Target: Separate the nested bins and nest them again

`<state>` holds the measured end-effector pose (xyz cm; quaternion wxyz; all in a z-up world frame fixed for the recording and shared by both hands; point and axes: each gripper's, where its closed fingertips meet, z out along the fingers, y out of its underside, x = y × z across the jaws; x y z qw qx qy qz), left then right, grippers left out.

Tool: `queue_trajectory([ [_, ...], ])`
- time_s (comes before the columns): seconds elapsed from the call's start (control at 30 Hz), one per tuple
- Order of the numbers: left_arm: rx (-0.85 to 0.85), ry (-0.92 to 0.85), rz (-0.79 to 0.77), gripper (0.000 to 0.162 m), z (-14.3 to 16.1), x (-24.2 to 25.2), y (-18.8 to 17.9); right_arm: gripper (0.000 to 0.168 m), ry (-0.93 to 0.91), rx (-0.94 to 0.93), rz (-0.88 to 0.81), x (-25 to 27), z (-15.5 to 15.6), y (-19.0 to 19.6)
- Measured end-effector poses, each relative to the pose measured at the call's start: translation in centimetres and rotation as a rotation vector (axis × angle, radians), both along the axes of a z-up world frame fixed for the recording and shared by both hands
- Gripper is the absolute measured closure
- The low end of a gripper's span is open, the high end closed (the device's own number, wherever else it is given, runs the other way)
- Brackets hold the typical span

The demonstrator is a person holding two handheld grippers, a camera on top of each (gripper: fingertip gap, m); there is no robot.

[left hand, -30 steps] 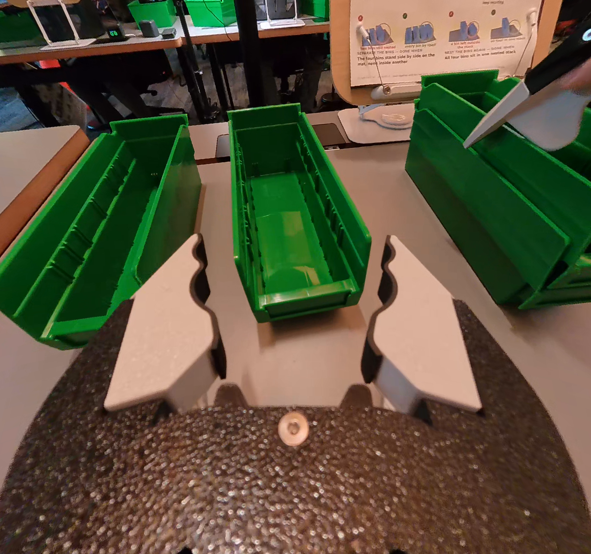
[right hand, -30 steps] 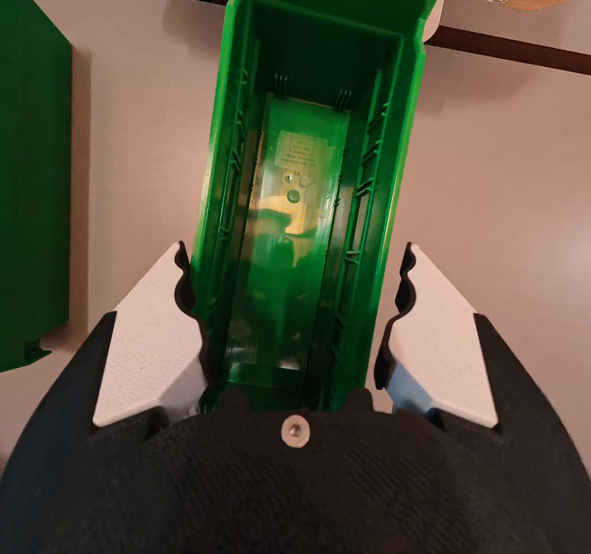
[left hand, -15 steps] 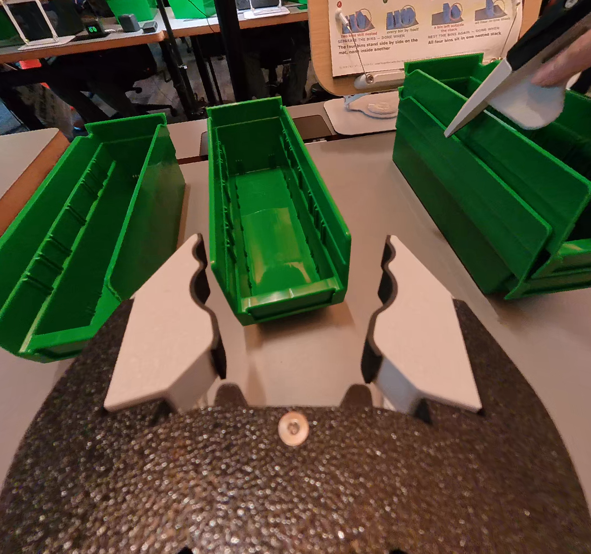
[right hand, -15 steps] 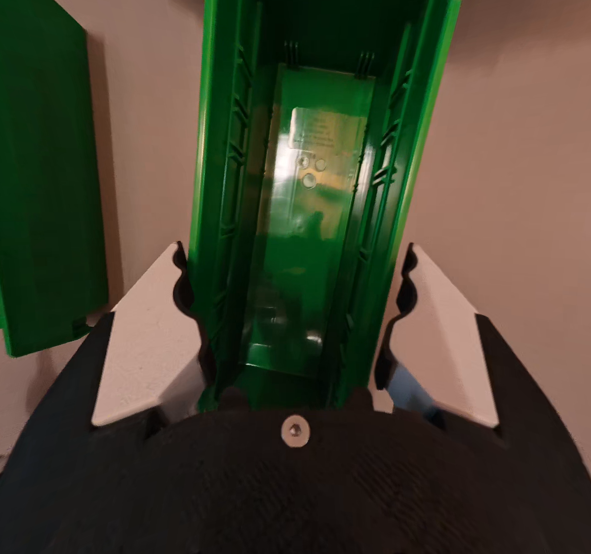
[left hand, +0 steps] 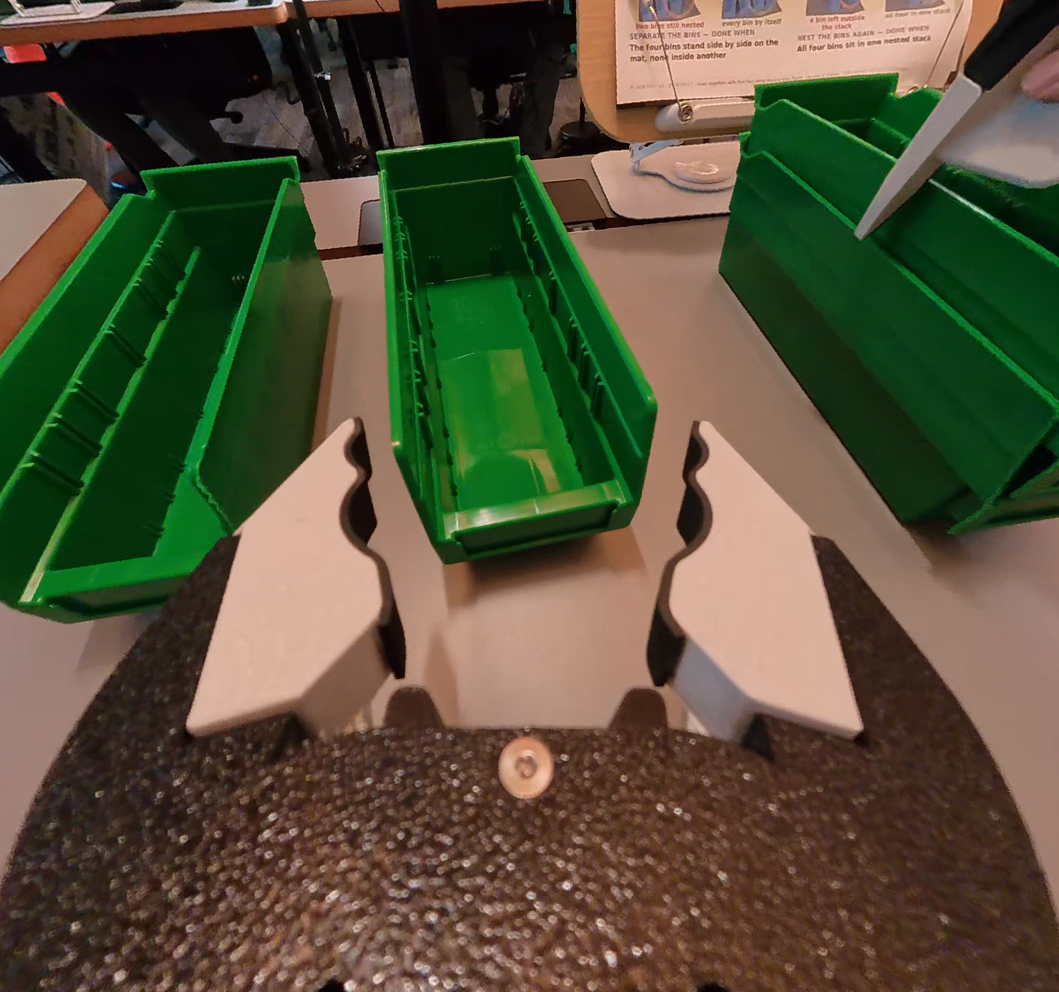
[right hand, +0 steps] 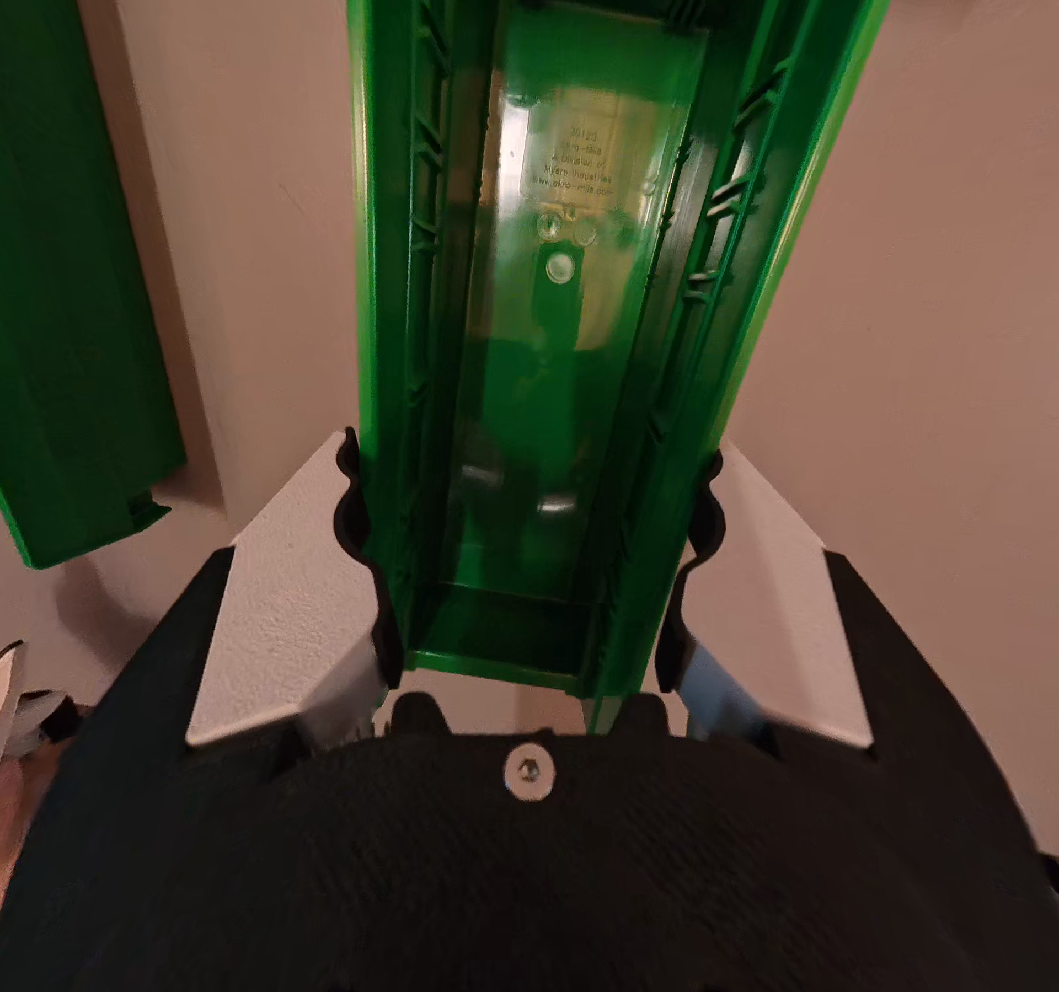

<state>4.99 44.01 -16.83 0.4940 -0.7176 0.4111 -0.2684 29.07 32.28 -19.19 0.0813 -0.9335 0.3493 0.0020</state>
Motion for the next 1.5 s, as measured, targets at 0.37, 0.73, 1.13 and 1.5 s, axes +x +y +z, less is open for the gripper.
queue_trajectory([
  [0.37, -0.016, 0.041, -0.02, 0.055, -0.9, 0.4, -0.2, 0.064, 0.103, -0.074, 0.086, -0.6, 0.8, -0.8],
  [0.73, 0.001, 0.054, -0.046, 0.055, -0.7, 1.4, -1.2, 0.069, 0.102, -0.087, 0.089, 0.2, 3.1, -2.4],
  [1.13, 0.022, 0.062, -0.041, 0.056, -0.4, 1.4, -1.5, 0.07, 0.1, -0.05, 0.097, 1.2, 4.0, -2.9],
  [1.5, 0.03, 0.063, -0.048, 0.056, -0.2, 1.8, -1.8, 0.071, 0.095, 0.025, 0.064, 1.9, 5.1, -2.9],
])
